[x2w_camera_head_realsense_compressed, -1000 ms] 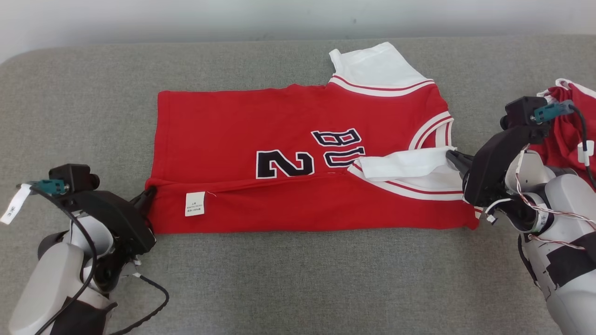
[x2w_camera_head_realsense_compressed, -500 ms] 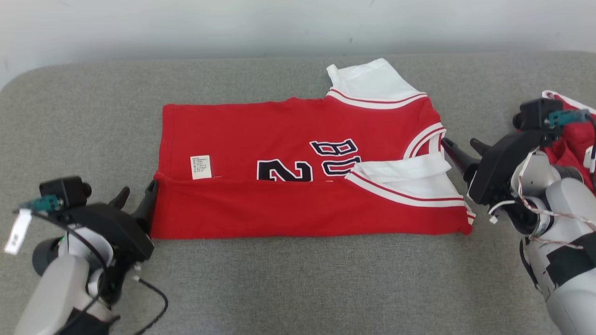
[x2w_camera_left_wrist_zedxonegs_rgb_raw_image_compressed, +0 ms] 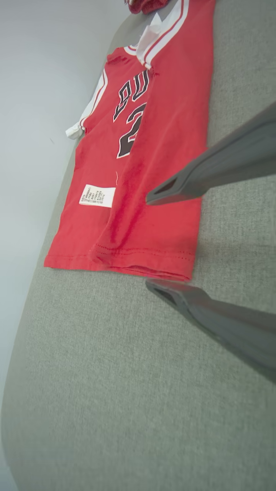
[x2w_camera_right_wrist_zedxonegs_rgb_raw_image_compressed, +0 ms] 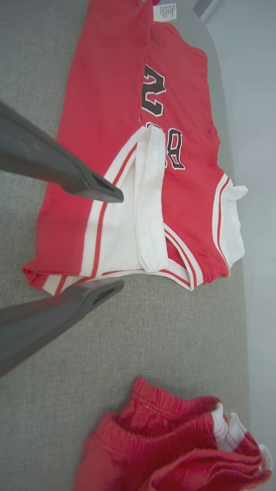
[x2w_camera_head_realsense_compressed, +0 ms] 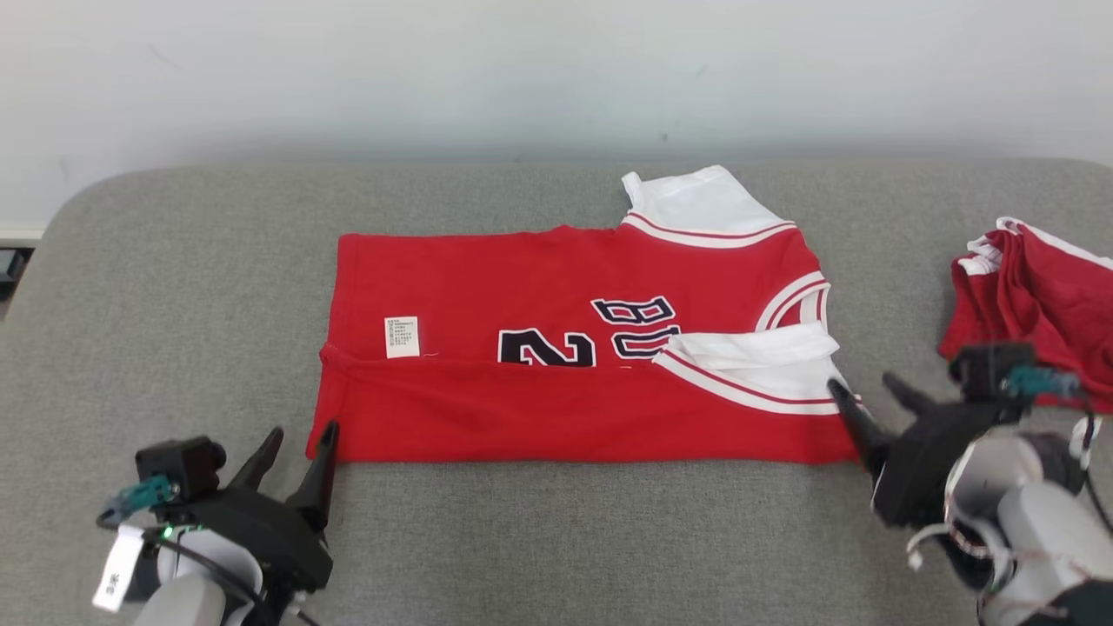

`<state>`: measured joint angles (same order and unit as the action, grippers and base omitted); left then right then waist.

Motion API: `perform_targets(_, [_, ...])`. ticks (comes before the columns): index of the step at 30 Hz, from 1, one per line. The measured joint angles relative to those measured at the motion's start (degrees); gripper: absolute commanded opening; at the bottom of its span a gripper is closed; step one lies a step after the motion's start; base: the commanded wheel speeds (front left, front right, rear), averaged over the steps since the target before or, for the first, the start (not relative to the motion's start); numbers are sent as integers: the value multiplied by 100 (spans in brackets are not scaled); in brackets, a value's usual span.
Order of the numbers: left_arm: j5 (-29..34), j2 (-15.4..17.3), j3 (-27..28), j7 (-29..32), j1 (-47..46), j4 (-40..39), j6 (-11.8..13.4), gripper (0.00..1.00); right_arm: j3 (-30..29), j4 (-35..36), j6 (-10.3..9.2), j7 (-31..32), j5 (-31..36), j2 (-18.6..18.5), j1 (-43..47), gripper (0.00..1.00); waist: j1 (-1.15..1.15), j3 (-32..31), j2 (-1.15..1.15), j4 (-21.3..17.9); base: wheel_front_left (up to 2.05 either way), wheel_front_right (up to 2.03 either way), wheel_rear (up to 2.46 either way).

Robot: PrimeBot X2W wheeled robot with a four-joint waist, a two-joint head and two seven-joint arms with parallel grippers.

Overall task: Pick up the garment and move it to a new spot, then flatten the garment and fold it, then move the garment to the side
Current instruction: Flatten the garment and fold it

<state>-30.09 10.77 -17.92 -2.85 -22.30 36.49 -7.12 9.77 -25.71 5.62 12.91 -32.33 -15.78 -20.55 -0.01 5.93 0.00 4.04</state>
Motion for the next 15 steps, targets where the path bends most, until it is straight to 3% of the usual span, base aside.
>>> perform_targets(6, [231,153,-142,-244,252,-47,74,100,353,197,-31,-191,445,11,390,100,0,-57,0,-57,0,0,0])
perform_targets(15, [360,114,-193,-385,255,59,170,100,463,178,-298,-345,787,-85,499,100,0,2,0,-113,0,0,0])
